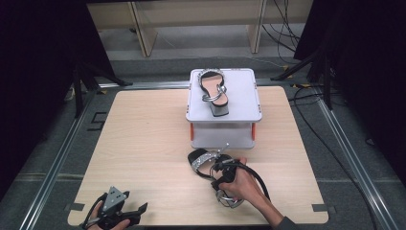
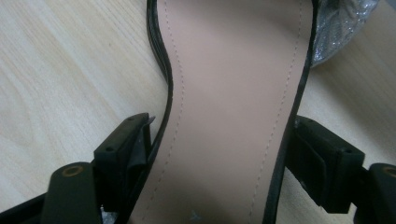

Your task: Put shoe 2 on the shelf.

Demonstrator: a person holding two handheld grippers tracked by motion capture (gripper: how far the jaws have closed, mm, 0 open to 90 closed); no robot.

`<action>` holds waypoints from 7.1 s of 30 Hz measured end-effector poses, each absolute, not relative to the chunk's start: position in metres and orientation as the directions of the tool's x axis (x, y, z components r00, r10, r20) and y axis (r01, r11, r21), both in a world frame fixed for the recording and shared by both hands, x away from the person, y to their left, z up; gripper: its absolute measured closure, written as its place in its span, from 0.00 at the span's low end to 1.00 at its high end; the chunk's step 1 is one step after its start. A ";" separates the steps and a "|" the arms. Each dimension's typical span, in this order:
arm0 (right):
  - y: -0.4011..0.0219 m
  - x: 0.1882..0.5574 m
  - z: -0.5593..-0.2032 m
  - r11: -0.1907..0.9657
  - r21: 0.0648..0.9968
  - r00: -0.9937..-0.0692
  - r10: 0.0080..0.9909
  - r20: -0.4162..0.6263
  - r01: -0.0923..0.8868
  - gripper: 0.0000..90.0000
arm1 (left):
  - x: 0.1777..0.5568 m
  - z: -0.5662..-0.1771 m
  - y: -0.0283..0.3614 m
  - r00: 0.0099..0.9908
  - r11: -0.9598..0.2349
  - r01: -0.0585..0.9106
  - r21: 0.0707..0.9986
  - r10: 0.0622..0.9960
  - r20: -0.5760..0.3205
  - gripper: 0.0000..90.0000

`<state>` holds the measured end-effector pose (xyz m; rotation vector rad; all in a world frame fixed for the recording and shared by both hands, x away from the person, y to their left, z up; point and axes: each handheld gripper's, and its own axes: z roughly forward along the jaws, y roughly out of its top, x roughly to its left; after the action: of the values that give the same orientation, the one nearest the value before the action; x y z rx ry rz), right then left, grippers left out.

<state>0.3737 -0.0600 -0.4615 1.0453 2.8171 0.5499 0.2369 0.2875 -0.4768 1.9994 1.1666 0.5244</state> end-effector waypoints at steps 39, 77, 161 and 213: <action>-0.081 0.377 -0.443 0.734 0.404 -0.806 0.592 0.013 0.546 0.48 | 0.236 -0.476 0.288 0.496 -0.300 0.554 0.776 0.868 -0.018 0.23; -0.039 0.393 -0.271 0.705 0.579 -0.872 0.488 0.022 0.409 0.48 | 0.238 -0.477 0.291 0.490 -0.315 0.562 0.765 0.872 0.000 0.23; -0.111 0.581 -0.281 0.092 0.347 -0.157 0.974 0.164 0.933 0.23 | 0.235 -0.477 0.289 0.505 -0.303 0.559 0.772 0.863 -0.028 0.23; -0.134 0.550 -0.222 0.059 0.581 -0.241 0.940 0.242 0.812 0.27 | 0.237 -0.477 0.289 0.516 -0.311 0.551 0.775 0.857 -0.022 0.23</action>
<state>0.5498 -0.1339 -0.2217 1.7958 2.1294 0.9410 0.2366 0.2894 -0.4771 2.0037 1.1467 0.5169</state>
